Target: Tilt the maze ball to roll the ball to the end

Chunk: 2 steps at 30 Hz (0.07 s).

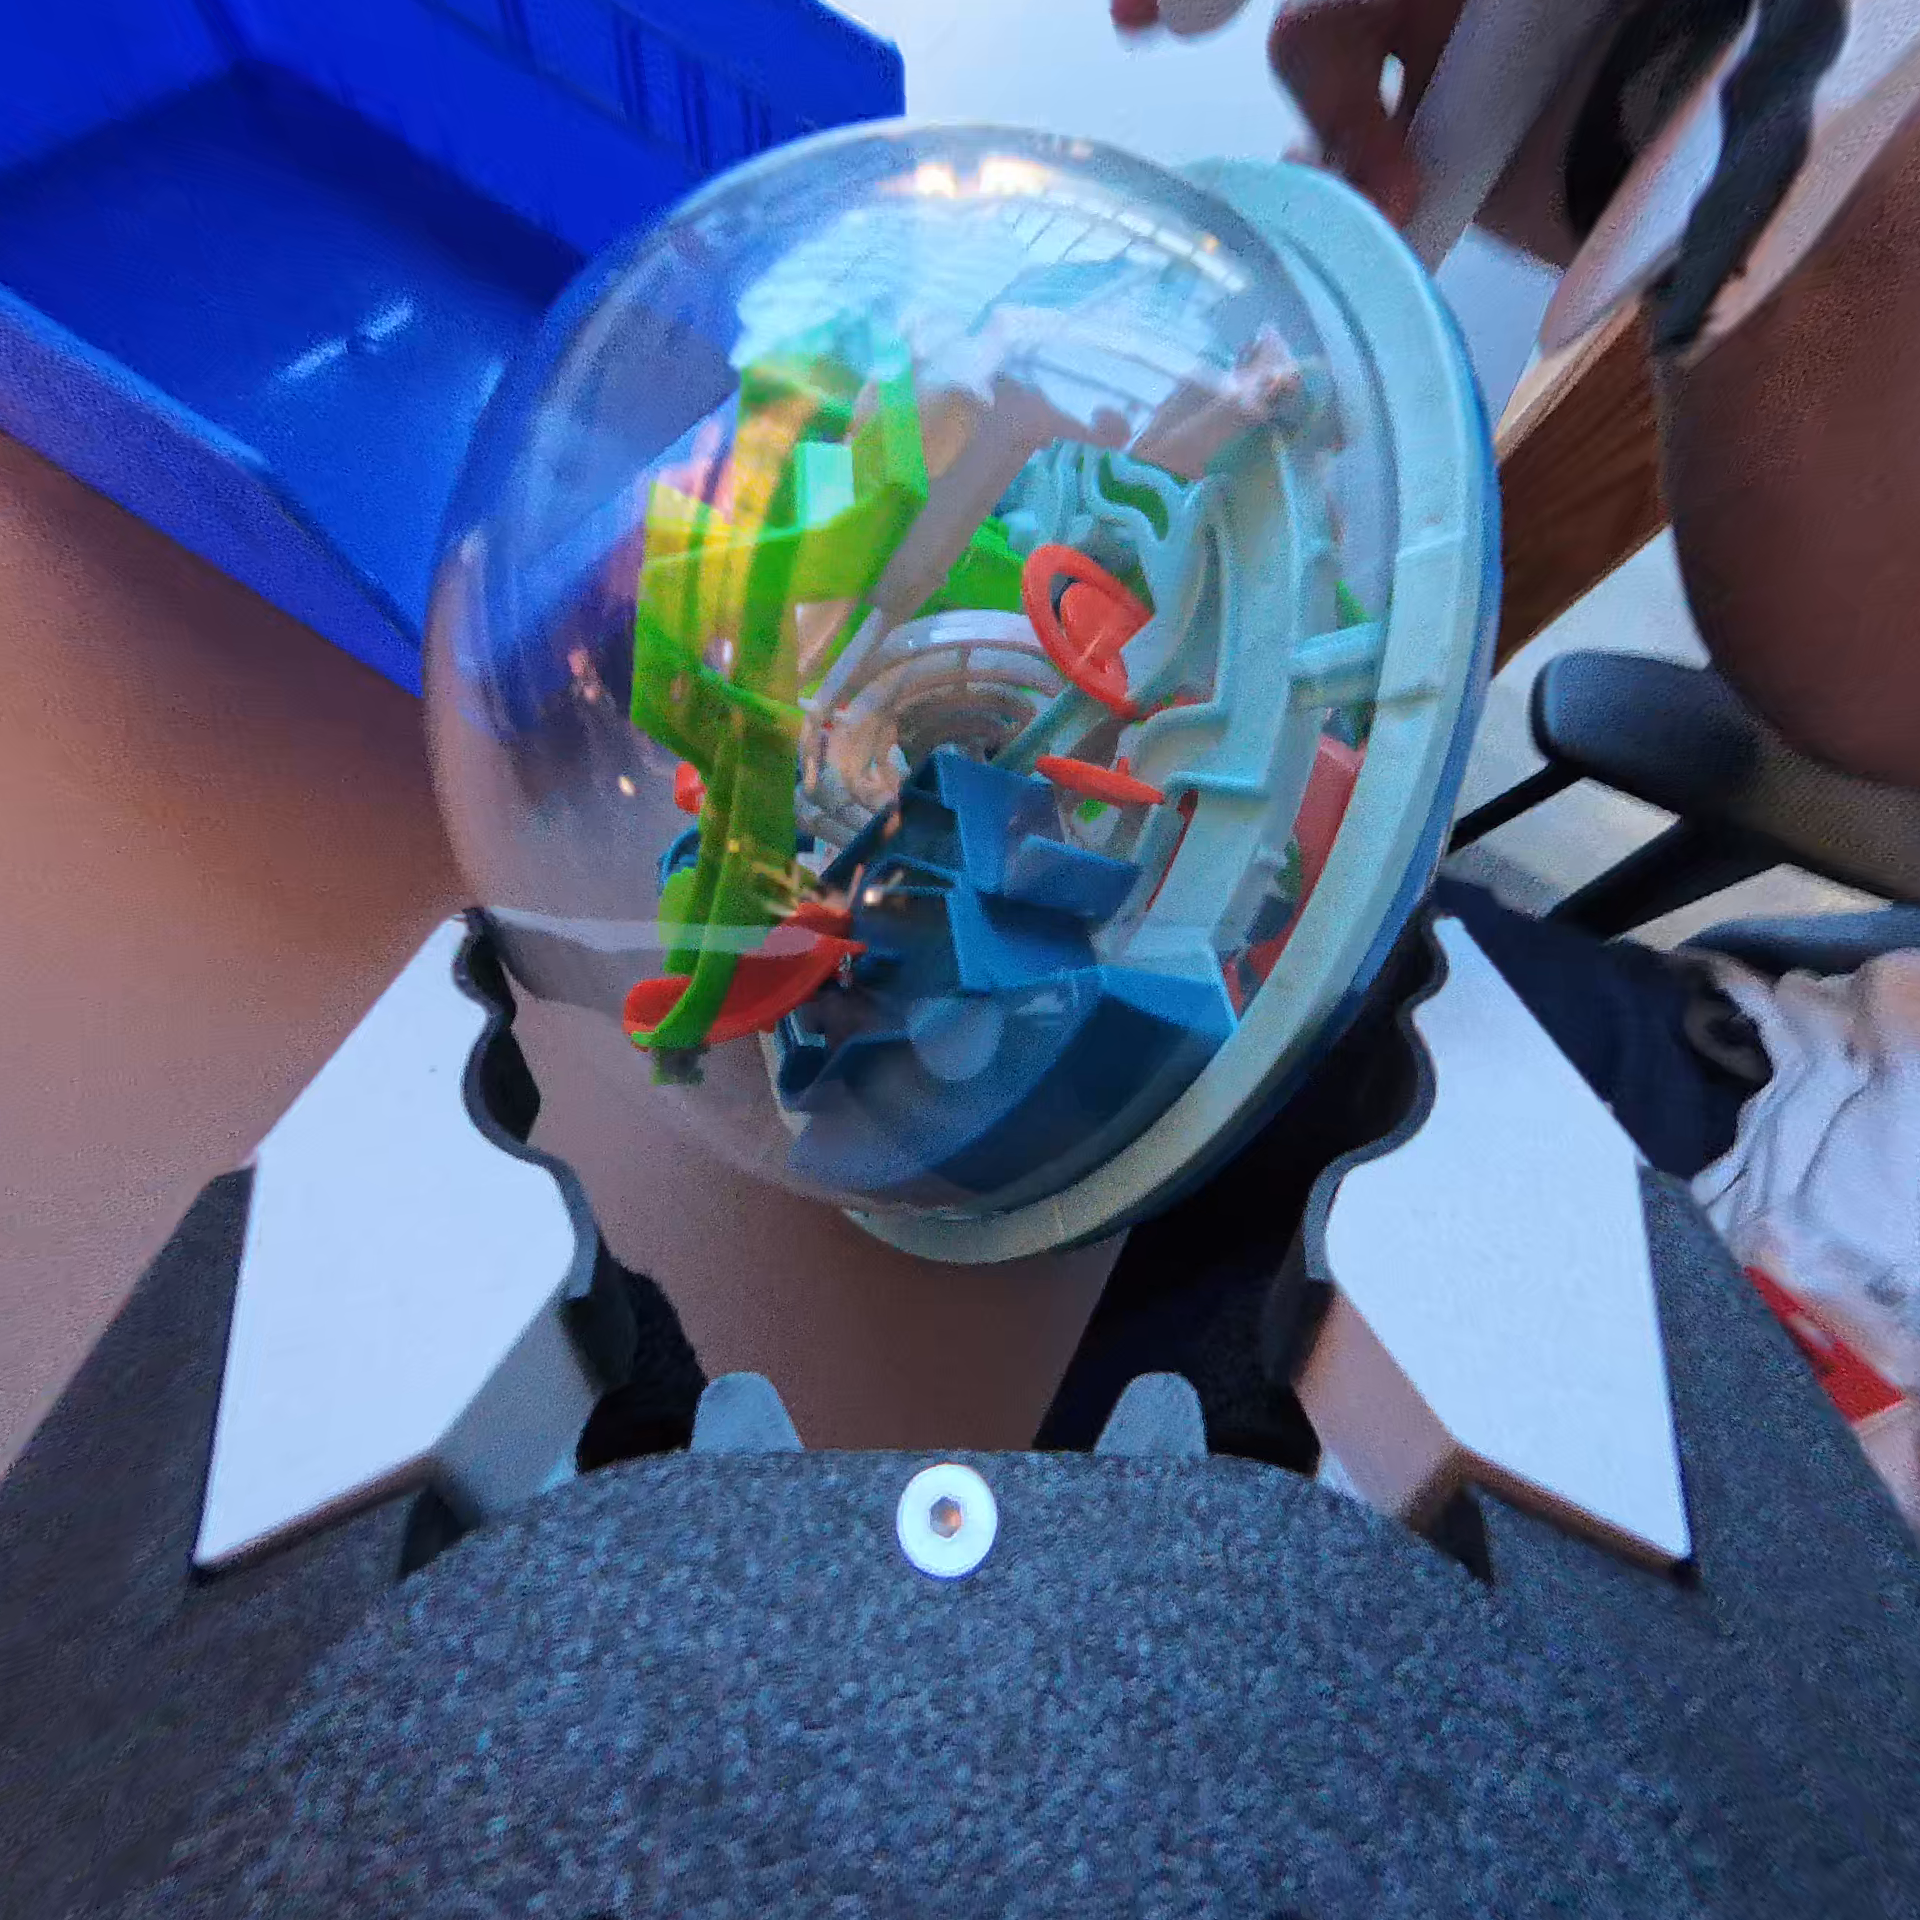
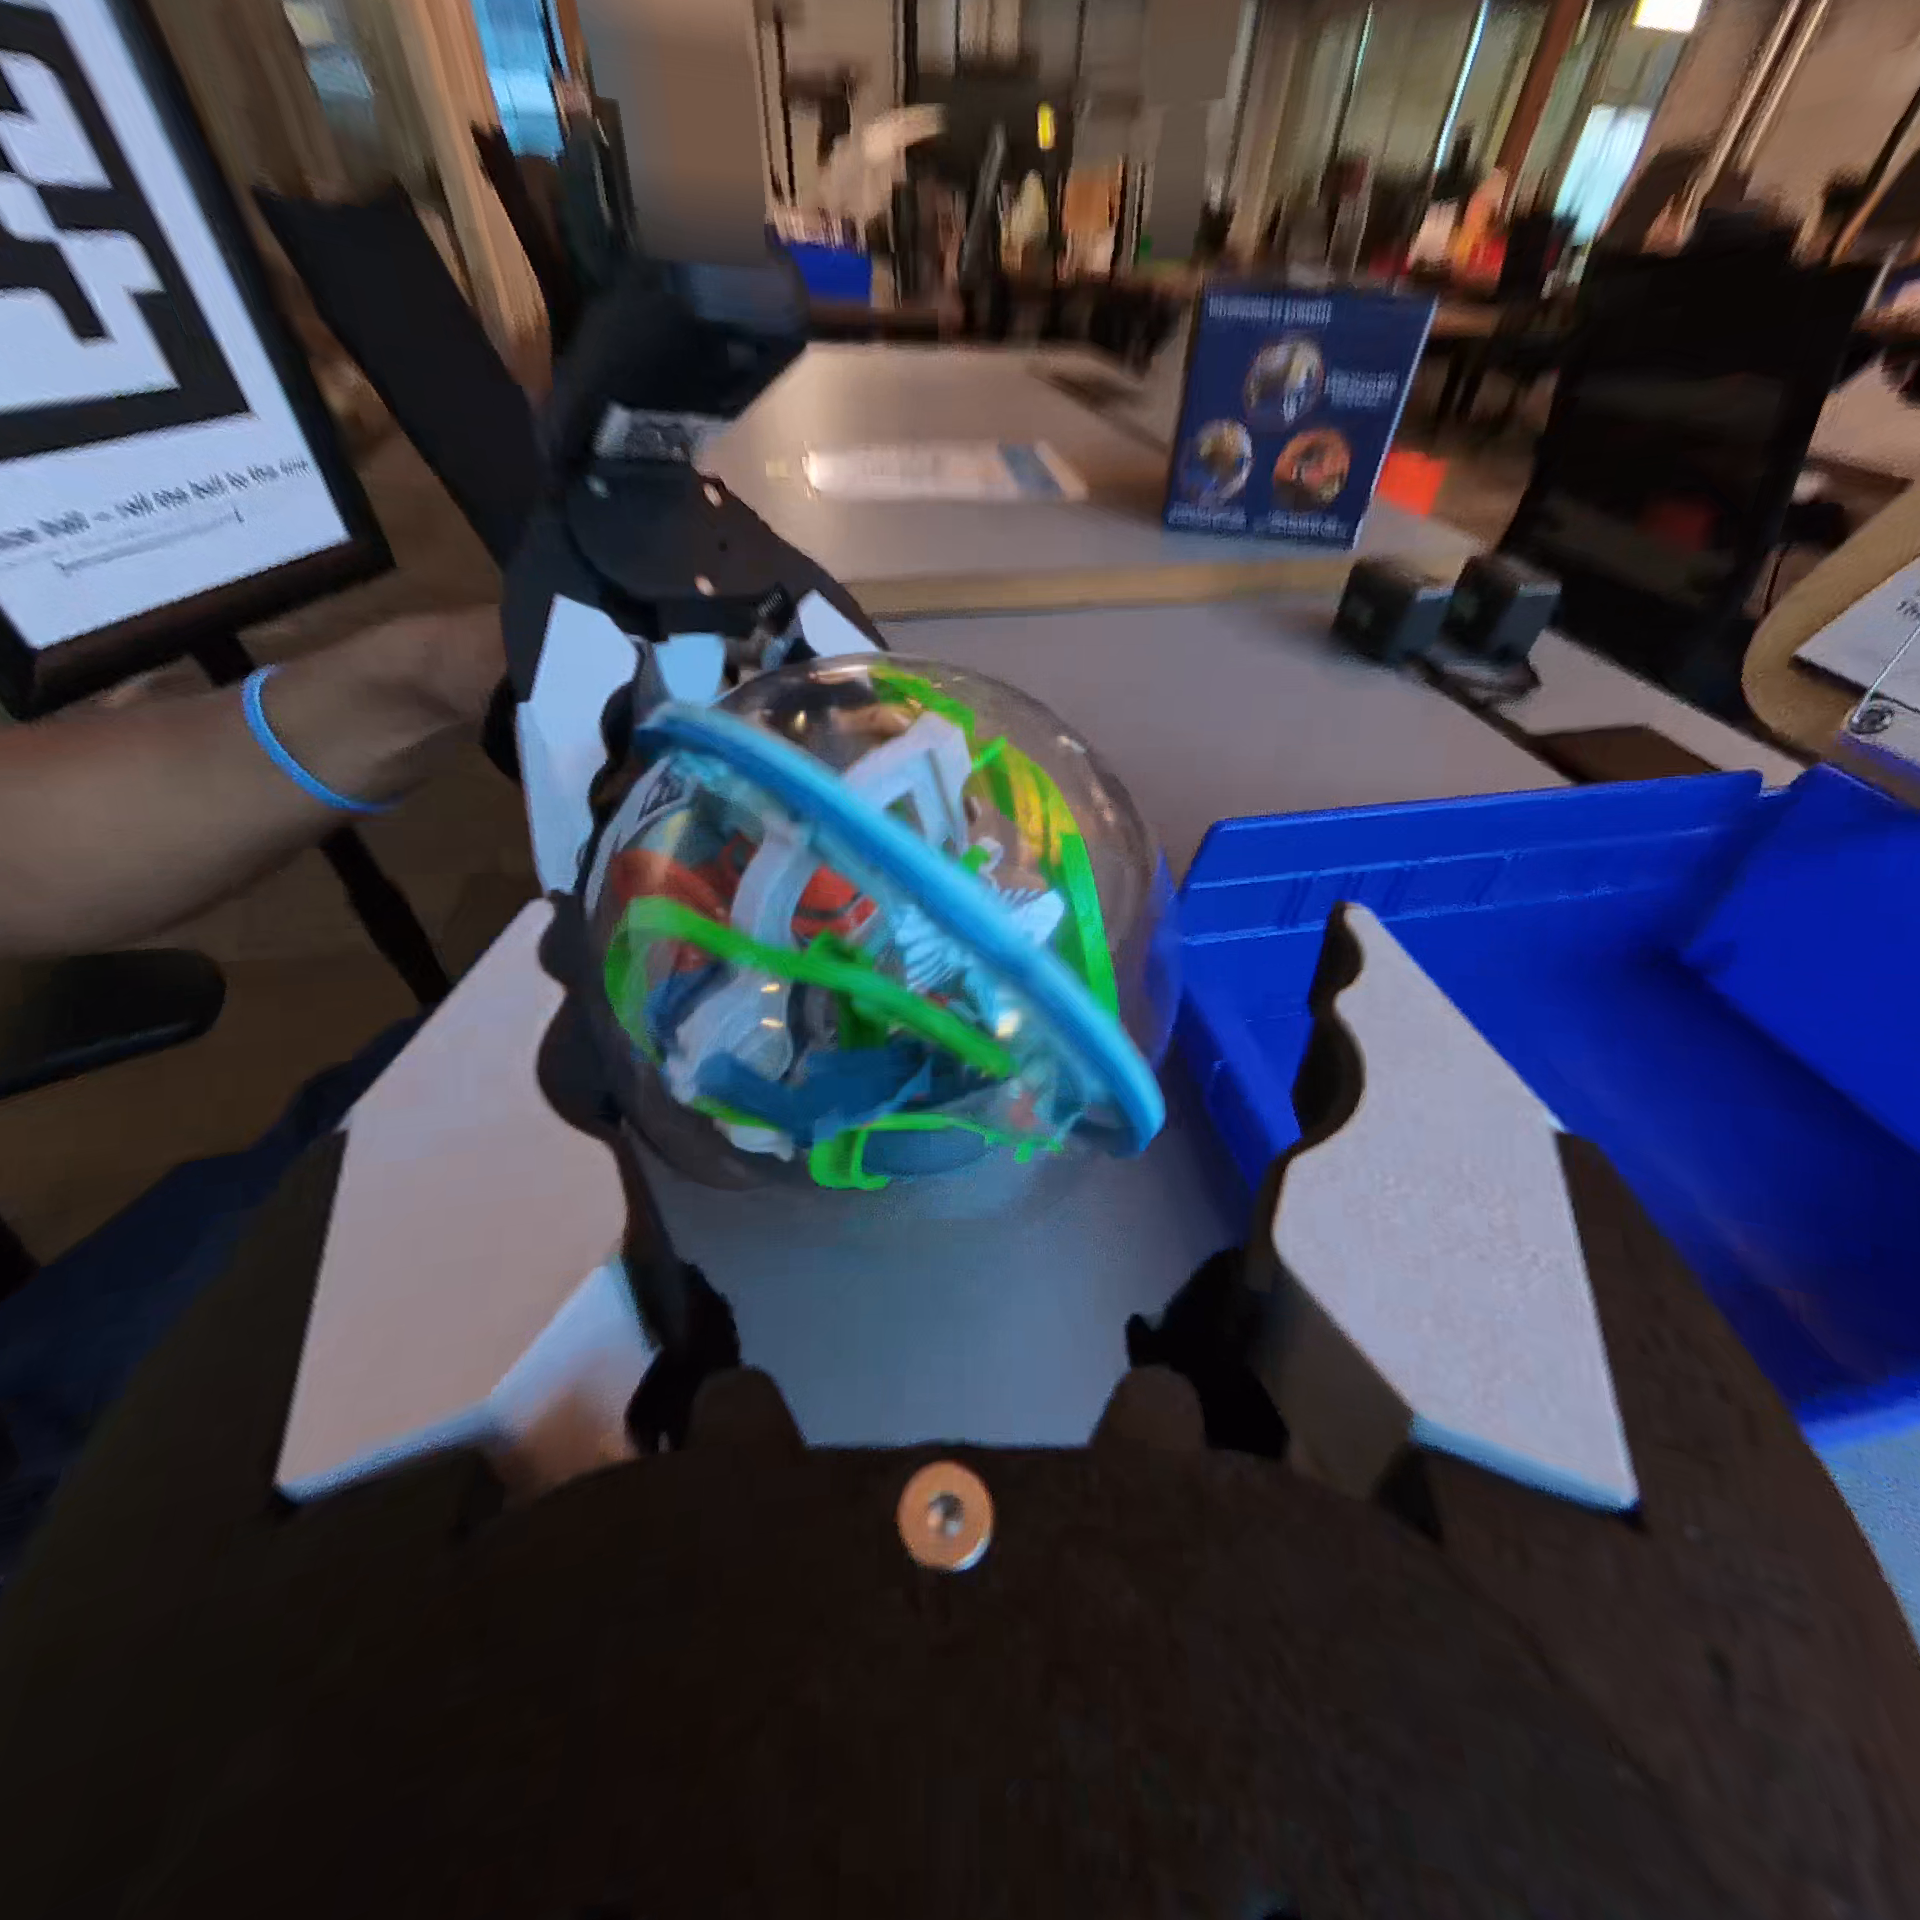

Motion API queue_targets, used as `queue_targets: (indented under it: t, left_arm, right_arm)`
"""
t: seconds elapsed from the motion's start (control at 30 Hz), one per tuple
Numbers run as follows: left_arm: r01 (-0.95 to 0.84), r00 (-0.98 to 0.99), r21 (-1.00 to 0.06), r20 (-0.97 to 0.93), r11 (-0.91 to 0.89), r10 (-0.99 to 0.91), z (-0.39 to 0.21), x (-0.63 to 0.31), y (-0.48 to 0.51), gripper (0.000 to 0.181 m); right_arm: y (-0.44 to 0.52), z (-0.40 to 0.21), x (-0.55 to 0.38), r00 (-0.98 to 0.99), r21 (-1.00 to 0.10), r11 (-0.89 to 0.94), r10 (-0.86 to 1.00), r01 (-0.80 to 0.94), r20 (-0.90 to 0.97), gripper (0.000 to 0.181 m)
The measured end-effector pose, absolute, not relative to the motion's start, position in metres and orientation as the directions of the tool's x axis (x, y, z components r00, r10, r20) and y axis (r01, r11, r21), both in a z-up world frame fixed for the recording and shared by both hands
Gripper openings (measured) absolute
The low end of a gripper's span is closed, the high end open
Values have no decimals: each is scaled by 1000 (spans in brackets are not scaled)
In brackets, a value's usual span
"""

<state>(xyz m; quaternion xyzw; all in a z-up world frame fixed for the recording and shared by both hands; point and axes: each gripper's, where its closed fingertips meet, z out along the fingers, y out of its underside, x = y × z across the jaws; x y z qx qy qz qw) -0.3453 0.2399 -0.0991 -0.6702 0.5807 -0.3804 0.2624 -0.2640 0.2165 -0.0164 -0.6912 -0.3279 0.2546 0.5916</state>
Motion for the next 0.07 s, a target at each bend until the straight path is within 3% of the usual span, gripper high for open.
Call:
queue_targets:
  t: [0.07]
  left_arm:
    - [-517,71,-819,249,-249,-966,-106,-344,237,159]
  right_arm:
    - [206,-46,-261,667,-985,-121,745,124,-8,139]
